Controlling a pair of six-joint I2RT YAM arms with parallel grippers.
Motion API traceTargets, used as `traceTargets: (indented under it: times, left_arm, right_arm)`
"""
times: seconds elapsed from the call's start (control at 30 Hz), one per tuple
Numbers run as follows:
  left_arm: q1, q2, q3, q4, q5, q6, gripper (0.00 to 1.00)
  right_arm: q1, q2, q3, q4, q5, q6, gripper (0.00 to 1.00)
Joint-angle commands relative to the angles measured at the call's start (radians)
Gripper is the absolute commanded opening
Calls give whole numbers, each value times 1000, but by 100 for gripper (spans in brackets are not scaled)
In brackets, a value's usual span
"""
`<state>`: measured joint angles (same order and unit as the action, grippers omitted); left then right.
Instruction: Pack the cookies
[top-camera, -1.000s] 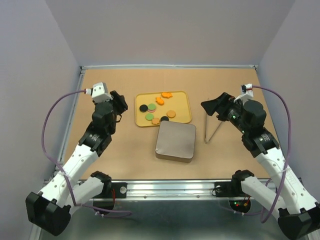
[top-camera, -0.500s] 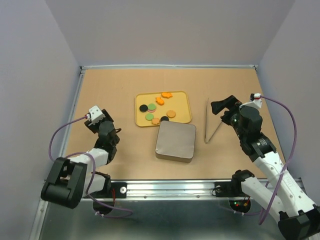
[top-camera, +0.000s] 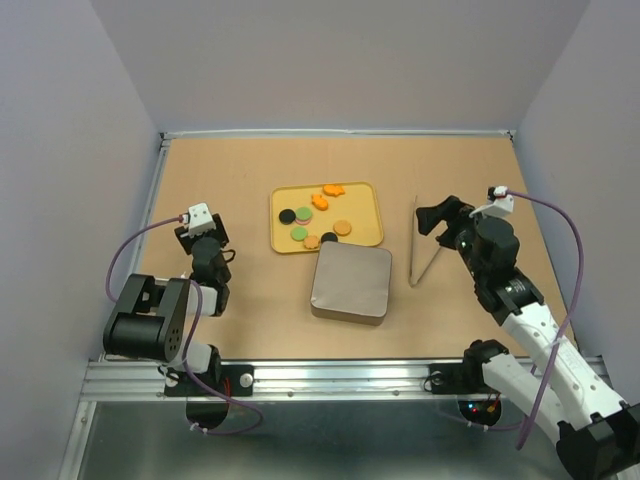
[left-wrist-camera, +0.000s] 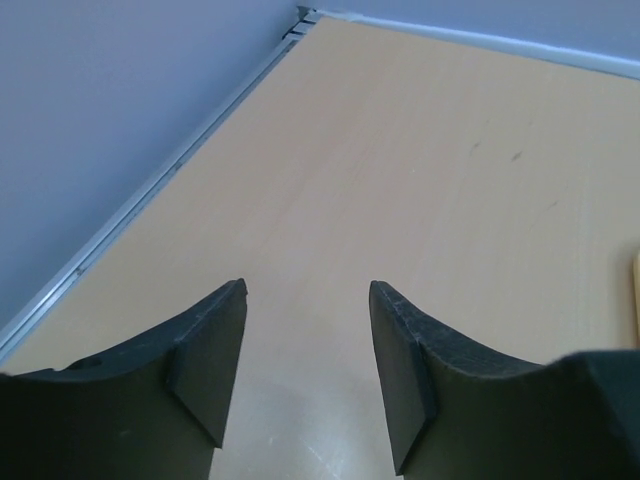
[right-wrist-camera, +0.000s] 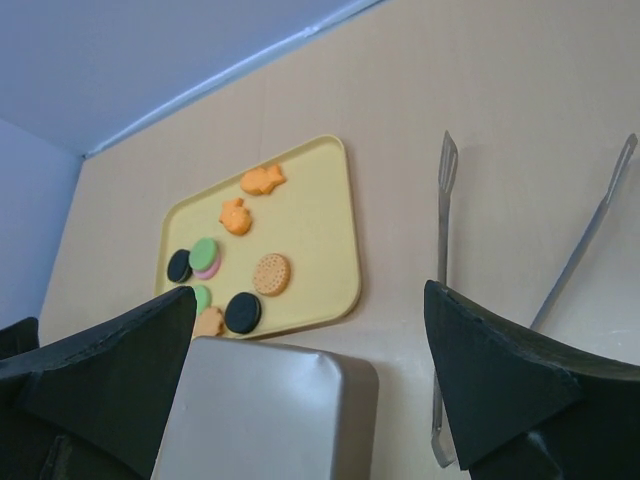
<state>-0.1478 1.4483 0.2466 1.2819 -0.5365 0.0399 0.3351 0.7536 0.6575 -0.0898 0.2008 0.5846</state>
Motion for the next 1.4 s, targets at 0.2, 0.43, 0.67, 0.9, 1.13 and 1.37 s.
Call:
traceTargets:
  times: [0.2, 0.43, 0.67, 0.9, 1.13, 1.37]
  left_arm:
    - [33, 3, -15, 267, 122, 0, 99]
    - [22, 26, -30, 349, 102, 26, 99]
    - [22, 21, -23, 320, 109, 20, 99]
    - [22, 21, -21, 320, 109, 20, 99]
    - [22, 21, -21, 320, 107, 20, 99]
    - [22, 21, -23, 321, 107, 20, 99]
  right_arm:
    - [4, 171, -96, 237, 261, -214, 100]
    - [-30, 467, -147, 525, 641, -401, 100]
    - [-65, 740, -461, 1418, 559, -558, 100]
    - [-128, 826, -444, 1477, 454, -546, 100]
    - [-225, 889, -467, 1567, 184, -519, 100]
    - [-231, 860, -463, 1487, 173, -505, 100]
